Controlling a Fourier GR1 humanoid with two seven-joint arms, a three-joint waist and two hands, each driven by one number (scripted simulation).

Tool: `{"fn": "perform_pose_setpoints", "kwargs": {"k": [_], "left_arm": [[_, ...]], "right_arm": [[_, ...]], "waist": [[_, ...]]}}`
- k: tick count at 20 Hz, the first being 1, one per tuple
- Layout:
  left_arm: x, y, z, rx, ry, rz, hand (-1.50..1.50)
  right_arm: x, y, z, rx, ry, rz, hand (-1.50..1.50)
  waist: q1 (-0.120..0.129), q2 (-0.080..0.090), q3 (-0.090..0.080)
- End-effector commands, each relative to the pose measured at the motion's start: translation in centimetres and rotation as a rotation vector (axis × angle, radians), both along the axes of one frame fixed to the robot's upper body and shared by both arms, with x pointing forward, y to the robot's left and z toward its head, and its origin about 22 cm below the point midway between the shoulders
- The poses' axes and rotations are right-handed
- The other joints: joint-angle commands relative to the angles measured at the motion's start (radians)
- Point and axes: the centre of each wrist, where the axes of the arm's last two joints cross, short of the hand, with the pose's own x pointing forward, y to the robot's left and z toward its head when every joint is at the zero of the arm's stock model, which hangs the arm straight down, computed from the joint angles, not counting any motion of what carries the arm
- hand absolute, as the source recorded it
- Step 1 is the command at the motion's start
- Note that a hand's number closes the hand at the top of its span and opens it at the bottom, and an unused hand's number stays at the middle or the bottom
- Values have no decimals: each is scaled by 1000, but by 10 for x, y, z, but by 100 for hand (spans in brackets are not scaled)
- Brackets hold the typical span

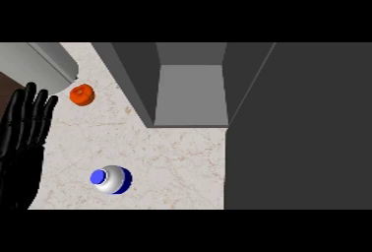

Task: Pick up the bottled water, place it into the cabinet and close the cabinet

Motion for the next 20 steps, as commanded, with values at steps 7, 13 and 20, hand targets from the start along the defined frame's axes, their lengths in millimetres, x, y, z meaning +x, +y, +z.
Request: {"fn": "perform_pose_setpoints", "kwargs": {"k": [7,13,20], "left_arm": [[-32,-4,-5,-257,-1,606,-150],[-72,-52,5,-359,-18,722,-150],[-105,-97,12,-391,-26,739,-150]], "right_arm": [[-21,19,-9,52,109,251,-150],[-49,37,7,71,129,335,-150],[-83,51,37,73,116,356,-150]], "waist": [[55,-21,11],[17,-21,15],[9,-20,17]]}}
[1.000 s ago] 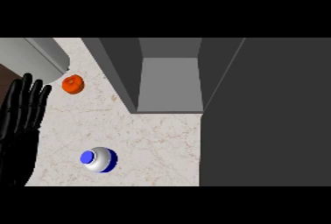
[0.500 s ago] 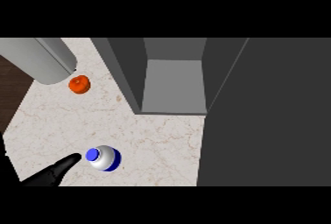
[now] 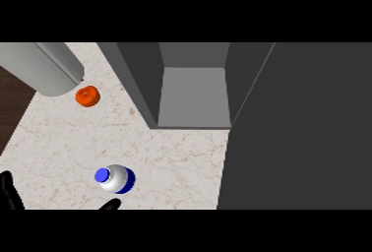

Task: Pick up the bottled water, place it into the cabinet and close the cabinet

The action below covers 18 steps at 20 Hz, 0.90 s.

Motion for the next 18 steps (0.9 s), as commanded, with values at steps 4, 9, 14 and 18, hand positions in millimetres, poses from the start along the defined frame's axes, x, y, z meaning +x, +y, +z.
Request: {"fn": "perform_pose_setpoints", "kwargs": {"k": [4,9,14,18], "left_arm": [[-34,-19,20,-8,-59,95,-150],[-51,-40,15,-11,-16,64,-150],[-64,-45,15,13,9,85,-150],[-63,-45,13,2,23,112,-150]], "right_arm": [[-35,2,29,12,-12,14,-150],[-40,17,32,21,15,15,-150],[-30,27,27,17,-2,4,-150],[-35,28,26,24,6,1,-150]], "waist": [[-6,3,2],[-3,3,0],[2,4,-1],[-9,8,-1]]}}
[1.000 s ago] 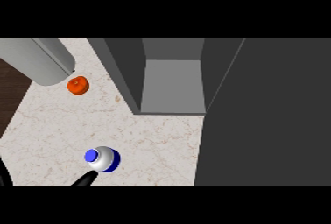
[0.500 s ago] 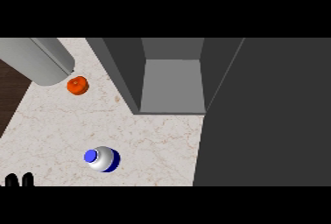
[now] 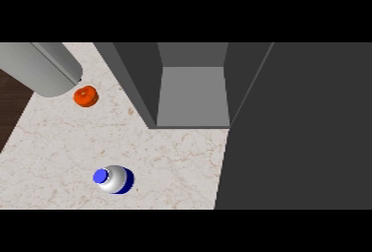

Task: Pick up the bottled water, place it into the cabinet and close the cabinet

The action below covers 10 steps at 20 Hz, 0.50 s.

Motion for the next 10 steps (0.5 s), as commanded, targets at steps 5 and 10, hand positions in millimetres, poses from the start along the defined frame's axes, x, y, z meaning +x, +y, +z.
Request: {"fn": "perform_pose_setpoints", "kwargs": {"k": [5,10], "left_arm": [[-11,9,21,20,-53,79,-150],[2,23,16,14,-11,98,-150]], "right_arm": [[-13,-5,14,-61,-40,-63,-150],[-23,-7,20,-69,-57,-52,-150]], "waist": [[-4,2,-1],[-13,3,-2]]}}
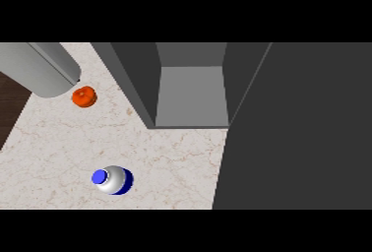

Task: Pick up the bottled water, place it into the cabinet and close the cabinet

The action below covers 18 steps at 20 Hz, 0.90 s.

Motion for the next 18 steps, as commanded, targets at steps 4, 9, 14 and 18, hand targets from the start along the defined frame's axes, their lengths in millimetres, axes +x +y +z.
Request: {"fn": "perform_pose_setpoints", "kwargs": {"k": [4,9,14,18], "left_arm": [[8,12,9,4,-31,50,-150],[30,27,4,22,-17,71,-150],[44,31,-7,0,7,121,-150],[56,28,-35,21,38,135,-150]], "right_arm": [[-26,-4,21,-50,-60,-49,-150],[-21,-3,23,-47,-68,-54,-150],[-19,4,6,-59,-63,-51,-150],[-35,-2,20,-26,-74,-54,-150]], "waist": [[-2,-1,-1],[-2,1,-2],[-1,0,-1],[-2,-6,-3]]}}
